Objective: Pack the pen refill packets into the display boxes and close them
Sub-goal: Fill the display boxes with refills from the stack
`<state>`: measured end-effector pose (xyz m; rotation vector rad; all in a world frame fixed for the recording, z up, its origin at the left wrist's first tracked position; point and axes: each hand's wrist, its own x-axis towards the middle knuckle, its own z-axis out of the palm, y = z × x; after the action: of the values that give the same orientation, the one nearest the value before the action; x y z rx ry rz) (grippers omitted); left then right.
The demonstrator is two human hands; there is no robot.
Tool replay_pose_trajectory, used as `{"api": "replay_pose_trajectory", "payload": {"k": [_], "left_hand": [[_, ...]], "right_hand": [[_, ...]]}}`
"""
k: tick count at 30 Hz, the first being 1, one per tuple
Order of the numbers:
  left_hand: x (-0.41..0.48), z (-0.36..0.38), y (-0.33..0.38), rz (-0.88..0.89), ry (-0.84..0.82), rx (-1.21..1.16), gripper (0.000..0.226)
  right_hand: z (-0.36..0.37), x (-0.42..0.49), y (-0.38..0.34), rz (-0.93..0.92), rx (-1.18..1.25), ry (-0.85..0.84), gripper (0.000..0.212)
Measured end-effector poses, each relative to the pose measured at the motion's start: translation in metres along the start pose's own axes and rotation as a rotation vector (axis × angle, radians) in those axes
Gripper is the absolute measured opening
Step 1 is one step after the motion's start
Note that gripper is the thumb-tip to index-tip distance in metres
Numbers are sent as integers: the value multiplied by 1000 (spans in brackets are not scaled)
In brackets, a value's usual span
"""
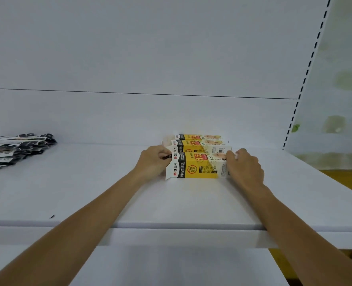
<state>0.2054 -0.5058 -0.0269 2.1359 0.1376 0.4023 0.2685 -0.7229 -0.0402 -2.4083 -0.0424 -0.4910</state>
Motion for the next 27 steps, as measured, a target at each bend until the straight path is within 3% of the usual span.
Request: {"api": "replay_pose_trajectory", "payload": {"k": [6,12,18,23,27], "left_hand": [[-5,-9,-11,-100,-33,-142,17],[-6,-6,-11,-101,40,-238,19],[6,-2,-7,-156,-162,-211,47],[11,0,-7,-178,-194,-196,43],[2,-16,-12,-103,-213,-316,34]], "right_hand": [[2,0,-4,-26,-40,-24,36],[4,1,-4,-32,-46,-17,34],[7,0,-4,-71,2,-7,25],[5,1,-4,-75,-103,20,26],[3,1,-3,-60,-109,53,28]]}}
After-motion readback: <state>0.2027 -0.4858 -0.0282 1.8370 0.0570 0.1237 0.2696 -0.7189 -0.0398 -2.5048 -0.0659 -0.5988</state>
